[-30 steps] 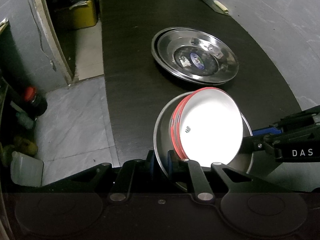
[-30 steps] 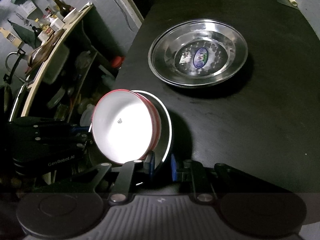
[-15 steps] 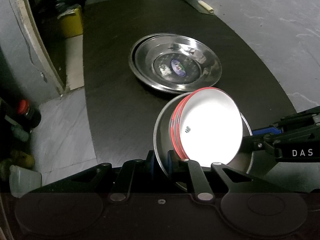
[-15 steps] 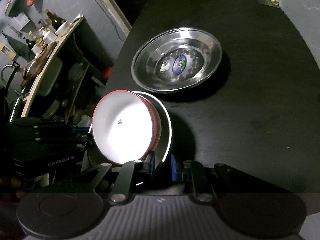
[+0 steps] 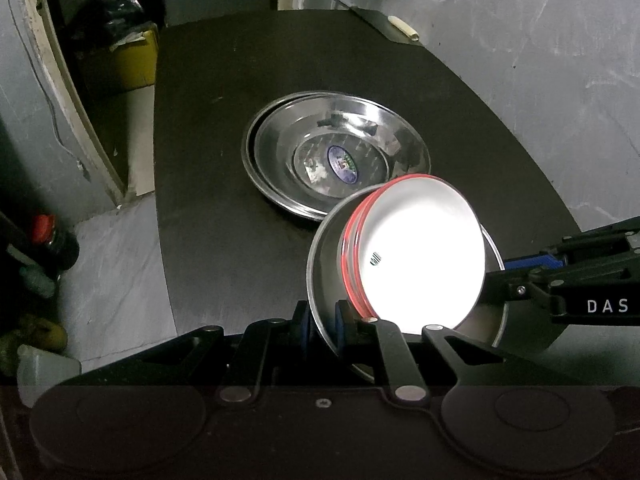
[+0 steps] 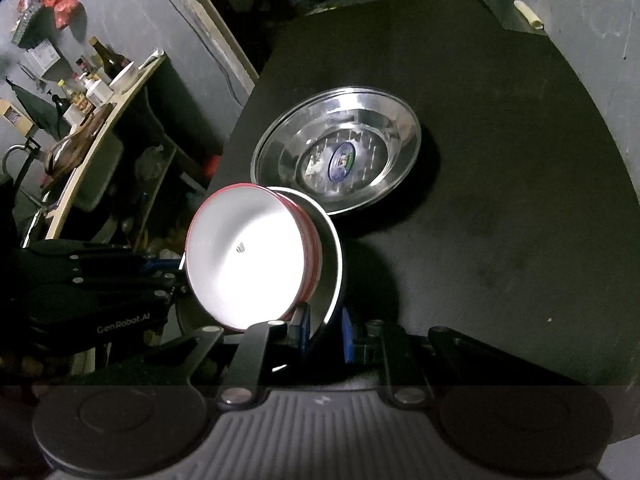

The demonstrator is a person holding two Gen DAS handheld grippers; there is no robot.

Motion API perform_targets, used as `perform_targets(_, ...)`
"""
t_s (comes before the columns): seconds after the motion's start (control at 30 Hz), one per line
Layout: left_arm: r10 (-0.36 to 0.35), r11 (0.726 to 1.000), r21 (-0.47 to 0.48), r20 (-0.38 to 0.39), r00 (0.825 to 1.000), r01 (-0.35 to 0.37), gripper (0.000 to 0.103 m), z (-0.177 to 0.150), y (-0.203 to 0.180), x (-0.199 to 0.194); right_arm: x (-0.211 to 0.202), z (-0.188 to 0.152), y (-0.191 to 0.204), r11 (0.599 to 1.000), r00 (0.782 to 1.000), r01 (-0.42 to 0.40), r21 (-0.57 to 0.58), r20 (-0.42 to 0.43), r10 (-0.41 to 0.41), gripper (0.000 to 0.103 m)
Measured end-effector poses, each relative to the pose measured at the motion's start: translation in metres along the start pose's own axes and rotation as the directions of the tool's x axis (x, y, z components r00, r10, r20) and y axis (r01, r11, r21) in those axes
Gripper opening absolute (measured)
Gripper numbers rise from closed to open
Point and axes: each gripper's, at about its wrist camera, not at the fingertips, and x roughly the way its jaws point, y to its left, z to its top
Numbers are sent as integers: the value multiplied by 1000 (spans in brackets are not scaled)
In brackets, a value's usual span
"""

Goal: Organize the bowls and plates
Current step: 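Lift the steel bowl with its white bowls and carry it over the steel plate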

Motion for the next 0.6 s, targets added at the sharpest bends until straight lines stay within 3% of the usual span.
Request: perform_targets(0.6,-6,1000,1,35,999,6,13,10,-1,-6,-10,5,-1,999,999,19,-27,44,-18,19)
